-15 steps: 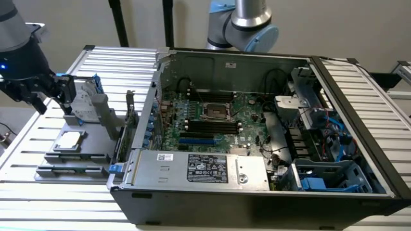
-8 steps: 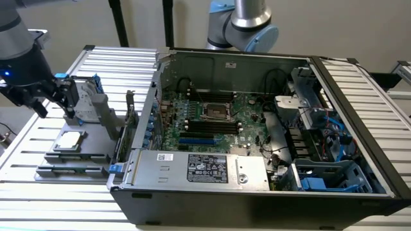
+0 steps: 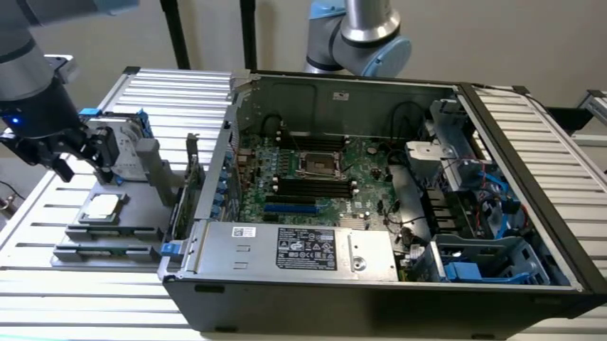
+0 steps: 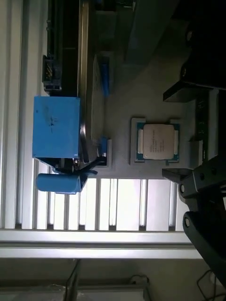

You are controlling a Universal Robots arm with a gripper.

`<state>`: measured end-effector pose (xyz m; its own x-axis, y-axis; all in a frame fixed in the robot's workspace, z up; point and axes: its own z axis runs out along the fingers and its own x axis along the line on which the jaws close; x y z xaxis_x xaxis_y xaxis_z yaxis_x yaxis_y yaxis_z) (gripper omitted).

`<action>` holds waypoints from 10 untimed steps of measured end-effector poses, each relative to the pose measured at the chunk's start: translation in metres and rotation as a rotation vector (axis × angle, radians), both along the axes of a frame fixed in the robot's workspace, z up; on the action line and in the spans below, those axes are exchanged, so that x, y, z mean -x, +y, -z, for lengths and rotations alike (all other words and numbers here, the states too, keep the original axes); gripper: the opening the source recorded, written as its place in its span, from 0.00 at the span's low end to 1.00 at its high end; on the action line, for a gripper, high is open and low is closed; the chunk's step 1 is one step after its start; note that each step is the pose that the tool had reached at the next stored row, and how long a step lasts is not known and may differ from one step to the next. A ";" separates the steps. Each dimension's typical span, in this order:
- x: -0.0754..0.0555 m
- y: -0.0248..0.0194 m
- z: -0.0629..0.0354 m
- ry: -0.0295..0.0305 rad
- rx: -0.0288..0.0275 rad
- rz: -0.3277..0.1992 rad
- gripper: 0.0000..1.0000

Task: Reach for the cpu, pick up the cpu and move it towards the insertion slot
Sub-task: 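Pick up the cpu and move it towards the insertion slot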

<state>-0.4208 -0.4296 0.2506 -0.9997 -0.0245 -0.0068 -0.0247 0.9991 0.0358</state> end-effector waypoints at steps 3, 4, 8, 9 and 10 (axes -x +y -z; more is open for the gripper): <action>0.000 -0.0012 0.0054 -0.0018 0.0000 0.001 0.67; 0.000 -0.0016 0.0072 -0.0022 0.0000 0.001 0.67; 0.000 -0.0025 0.0146 -0.0024 0.0009 0.002 0.67; 0.000 -0.0026 0.0164 -0.0024 0.0014 0.002 0.67; 0.000 -0.0028 0.0182 -0.0023 0.0022 0.002 0.67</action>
<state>-0.4211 -0.4324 0.2325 -0.9997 -0.0228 -0.0091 -0.0231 0.9992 0.0335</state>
